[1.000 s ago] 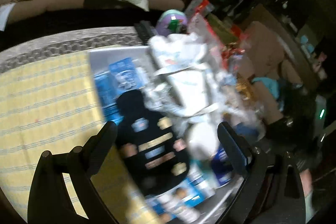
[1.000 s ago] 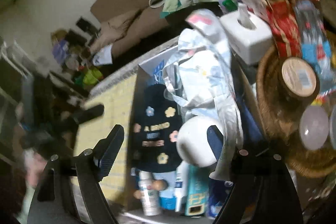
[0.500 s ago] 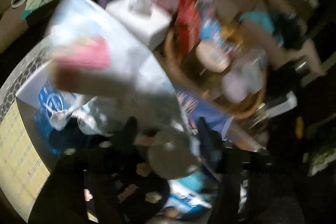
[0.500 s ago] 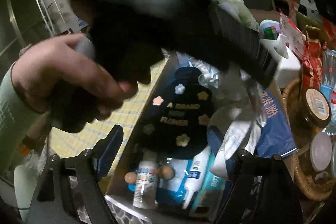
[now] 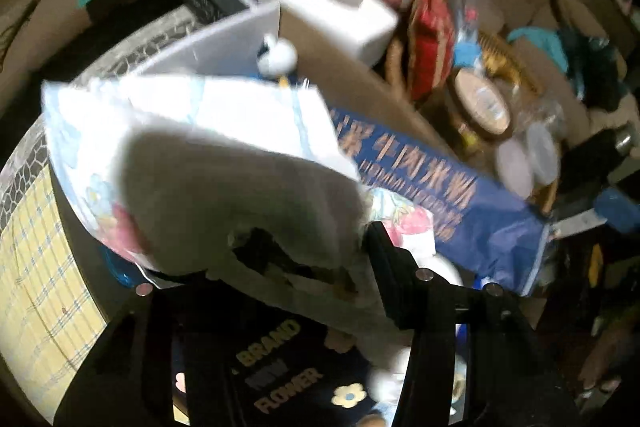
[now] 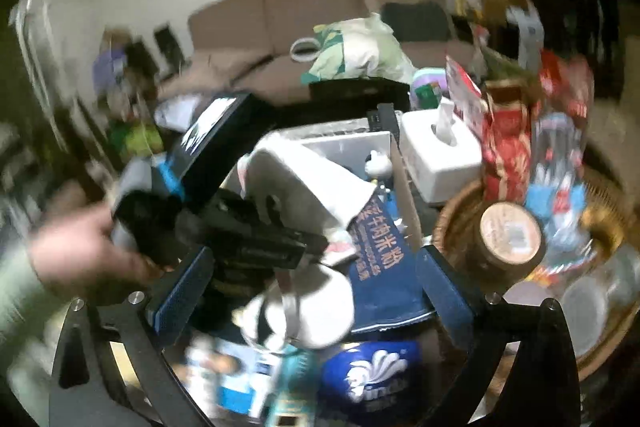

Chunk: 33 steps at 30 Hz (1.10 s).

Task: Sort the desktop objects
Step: 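Push the tote bag down into the box with both grippers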

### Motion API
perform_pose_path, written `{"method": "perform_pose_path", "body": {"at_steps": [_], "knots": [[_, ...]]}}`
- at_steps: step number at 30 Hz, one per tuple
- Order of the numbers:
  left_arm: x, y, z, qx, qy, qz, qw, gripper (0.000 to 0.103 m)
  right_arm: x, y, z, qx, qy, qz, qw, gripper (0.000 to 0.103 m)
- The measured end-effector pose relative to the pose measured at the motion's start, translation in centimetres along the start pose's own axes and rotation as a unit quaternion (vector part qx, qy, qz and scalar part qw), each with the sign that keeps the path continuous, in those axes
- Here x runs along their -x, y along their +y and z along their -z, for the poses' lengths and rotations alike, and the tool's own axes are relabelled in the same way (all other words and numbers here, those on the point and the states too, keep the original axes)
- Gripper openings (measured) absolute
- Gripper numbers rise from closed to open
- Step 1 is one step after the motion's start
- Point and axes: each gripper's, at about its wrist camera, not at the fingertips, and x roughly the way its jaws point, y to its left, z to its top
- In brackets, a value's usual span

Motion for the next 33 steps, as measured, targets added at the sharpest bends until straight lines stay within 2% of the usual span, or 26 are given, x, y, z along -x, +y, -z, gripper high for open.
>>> {"method": "perform_pose_path", "body": {"at_steps": [3, 5, 7, 12, 14, 18, 20, 21, 22, 27, 29, 30, 32, 33], "knots": [[3.2, 0.8, -0.3, 0.025, -0.045, 0.031, 0.9982, 0.069, 0.3, -0.2, 0.0, -0.003, 0.0, -0.001, 1.0, 0.103], [5.3, 1.5, -0.4, 0.03, -0.071, 0.044, 0.9961, 0.075, 0.1, 0.1, 0.3, -0.002, 0.004, -0.001, 1.0, 0.103], [7.4, 2.5, -0.1, 0.036, -0.084, 0.037, 0.9951, 0.085, -0.3, 0.2, 0.4, -0.013, 0.003, -0.006, 1.0, 0.103], [10.9, 6.8, 1.7, 0.073, -0.111, 0.014, 0.991, 0.088, -1.4, -0.4, -0.7, -0.067, 0.0, -0.04, 0.997, 0.102], [11.2, 8.5, 2.5, 0.088, -0.11, 0.012, 0.99, 0.088, -2.7, -0.2, -1.7, -0.064, 0.01, -0.041, 0.997, 0.096], [10.0, 10.8, 3.8, 0.103, -0.098, 0.013, 0.9897, 0.088, -6.7, -0.1, -3.9, -0.043, 0.051, -0.009, 0.998, 0.085], [9.2, 11.1, 4.2, 0.104, -0.092, 0.015, 0.9902, 0.088, -8.3, 0.2, -4.5, -0.028, 0.061, 0.006, 0.998, 0.07], [8.8, 11.0, 4.4, 0.104, -0.089, 0.018, 0.9904, 0.088, -9.2, 0.7, -4.7, -0.013, 0.066, 0.014, 0.998, 0.055], [8.6, 10.9, 4.4, 0.104, -0.088, 0.02, 0.9905, 0.088, -9.9, 1.0, -4.9, -0.003, 0.069, 0.018, 0.997, 0.046], [8.2, 10.2, 5.0, 0.084, -0.091, 0.028, 0.9919, 0.088, -14.1, 2.8, -5.3, 0.038, 0.096, 0.028, 0.994, 0.045], [8.3, 10.2, 5.3, 0.078, -0.092, 0.029, 0.9923, 0.088, -16.2, 3.4, -5.7, 0.063, 0.123, 0.042, 0.99, 0.059], [8.3, 10.2, 5.4, 0.076, -0.093, 0.029, 0.9923, 0.088, -17.7, 3.4, -5.8, 0.067, 0.146, 0.047, 0.986, 0.072], [8.1, 10.5, 5.4, 0.077, -0.092, 0.033, 0.9923, 0.088, -20.1, 3.3, -5.8, 0.073, 0.18, 0.061, 0.979, 0.072], [7.9, 10.6, 5.4, 0.077, -0.091, 0.035, 0.9922, 0.088, -20.9, 3.2, -5.7, 0.073, 0.191, 0.062, 0.977, 0.068]]}}
